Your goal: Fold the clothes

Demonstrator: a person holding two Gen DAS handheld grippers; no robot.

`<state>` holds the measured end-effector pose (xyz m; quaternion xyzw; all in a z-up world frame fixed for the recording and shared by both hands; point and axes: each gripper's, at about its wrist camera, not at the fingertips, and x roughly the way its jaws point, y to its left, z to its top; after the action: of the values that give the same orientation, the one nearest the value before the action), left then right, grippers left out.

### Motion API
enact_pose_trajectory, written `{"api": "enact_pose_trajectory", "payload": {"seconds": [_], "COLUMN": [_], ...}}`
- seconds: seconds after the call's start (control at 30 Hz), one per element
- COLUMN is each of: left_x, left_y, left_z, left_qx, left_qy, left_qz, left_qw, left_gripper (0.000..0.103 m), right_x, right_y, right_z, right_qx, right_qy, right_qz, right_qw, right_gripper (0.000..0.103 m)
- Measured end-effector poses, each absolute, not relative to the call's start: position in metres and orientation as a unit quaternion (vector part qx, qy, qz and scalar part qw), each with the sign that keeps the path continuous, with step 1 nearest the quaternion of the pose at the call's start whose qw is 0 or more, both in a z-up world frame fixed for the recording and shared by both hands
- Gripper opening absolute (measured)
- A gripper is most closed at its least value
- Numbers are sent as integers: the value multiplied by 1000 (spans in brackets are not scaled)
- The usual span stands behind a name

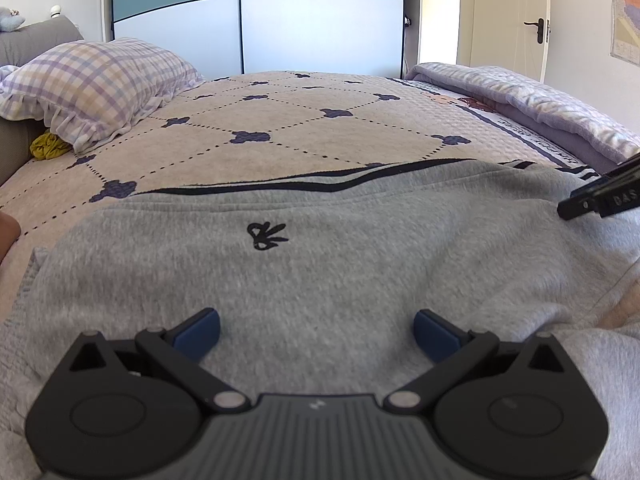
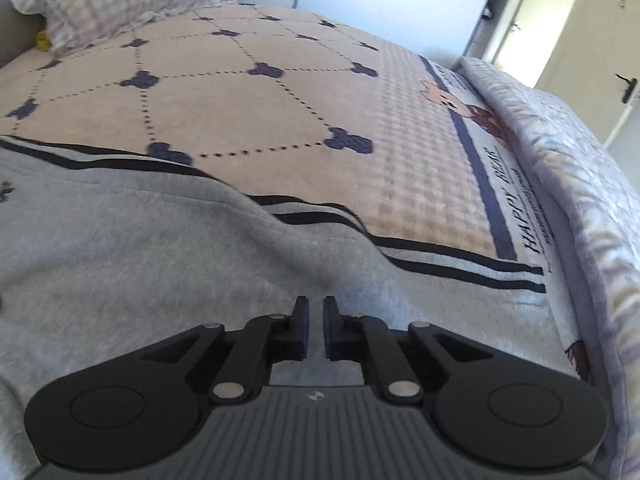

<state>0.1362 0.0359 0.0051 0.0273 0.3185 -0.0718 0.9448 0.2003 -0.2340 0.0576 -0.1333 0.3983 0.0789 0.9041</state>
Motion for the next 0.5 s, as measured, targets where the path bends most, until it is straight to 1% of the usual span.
{"api": "enact_pose_trajectory", "payload": {"seconds": [0.03, 0.07, 0.1, 0.17, 0.2, 0.23, 0.3, 0.33, 0.4, 0.5], "left_x": [136, 136, 136, 136, 136, 136, 136, 136, 134, 123], "left_y": [35, 35, 35, 36, 36, 37, 37, 37, 36, 48], "left_z": [5, 5, 5, 5, 5, 5, 5, 5, 7, 17], "left_qx": [29, 30, 30, 28, 27, 25, 24, 25, 28, 20], "left_qy": [319, 319, 319, 318, 318, 318, 317, 318, 322, 345], "left_qz": [-71, -70, -70, -71, -72, -73, -73, -73, -72, -87], "left_qw": [945, 945, 945, 945, 945, 945, 945, 945, 944, 934], "left_gripper": [103, 103, 103, 103, 103, 103, 103, 103, 103, 103], "right_x": [192, 183, 177, 168, 166, 164, 165, 167, 172, 172], "right_y": [-230, -226, -223, -216, -214, -213, -220, -226, -240, -278], "right_z": [60, 61, 60, 53, 46, 39, 36, 36, 35, 41], "right_qx": [-127, -121, -120, -134, -149, -164, -160, -160, -193, -163], "right_qy": [401, 405, 411, 429, 441, 446, 443, 442, 427, 440], "right_qz": [109, 141, 164, 187, 185, 180, 167, 148, 80, 5], "right_qw": [901, 895, 889, 874, 866, 861, 866, 870, 880, 883], "right_gripper": [45, 52, 55, 55, 51, 50, 49, 48, 48, 47]}}
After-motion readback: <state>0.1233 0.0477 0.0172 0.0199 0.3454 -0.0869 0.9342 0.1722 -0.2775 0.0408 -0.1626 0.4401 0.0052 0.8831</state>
